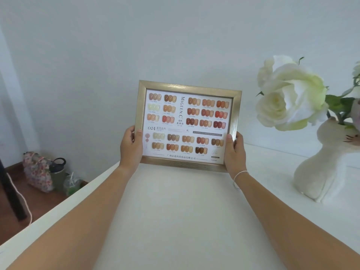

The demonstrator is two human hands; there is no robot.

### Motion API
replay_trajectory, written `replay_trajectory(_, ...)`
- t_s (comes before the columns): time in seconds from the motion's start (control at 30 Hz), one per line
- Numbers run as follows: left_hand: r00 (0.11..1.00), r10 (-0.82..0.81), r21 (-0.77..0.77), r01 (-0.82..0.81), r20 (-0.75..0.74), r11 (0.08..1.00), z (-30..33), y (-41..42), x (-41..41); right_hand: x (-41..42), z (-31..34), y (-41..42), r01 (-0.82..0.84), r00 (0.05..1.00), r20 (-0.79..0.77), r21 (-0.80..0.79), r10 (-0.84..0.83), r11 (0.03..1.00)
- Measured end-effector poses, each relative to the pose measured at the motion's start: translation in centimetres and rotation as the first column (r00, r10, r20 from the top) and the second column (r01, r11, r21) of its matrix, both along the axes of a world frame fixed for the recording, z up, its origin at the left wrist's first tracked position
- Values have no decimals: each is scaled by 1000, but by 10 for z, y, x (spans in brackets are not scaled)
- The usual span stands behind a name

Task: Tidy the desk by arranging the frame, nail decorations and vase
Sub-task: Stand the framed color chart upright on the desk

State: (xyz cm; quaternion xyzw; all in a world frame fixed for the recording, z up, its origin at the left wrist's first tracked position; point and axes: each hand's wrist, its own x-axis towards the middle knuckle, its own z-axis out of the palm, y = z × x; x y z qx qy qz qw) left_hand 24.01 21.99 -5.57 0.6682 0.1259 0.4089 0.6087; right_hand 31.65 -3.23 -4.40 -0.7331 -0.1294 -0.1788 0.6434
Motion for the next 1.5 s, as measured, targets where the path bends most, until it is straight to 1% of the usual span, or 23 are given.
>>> replay_trajectory(0.37,999,-50,-10,50,16,999,-4,-12,38,28,-7,-13,72,997,15,23,-73,997)
replay_trajectory(0.6,996,-88,16,88,24,996,-7,-16,51,37,-11,-20,105,994,22,38,-106,994)
replay_trajectory(0.9,996,-89,39,89,-3,995,-9,-21,49,36,-15,-24,115,992,41,37,-117,993)
replay_trajectory(1.5,995,-97,32,98,-35,995,-11,-24,46,34,-17,-27,107,994,-3,48,-107,993)
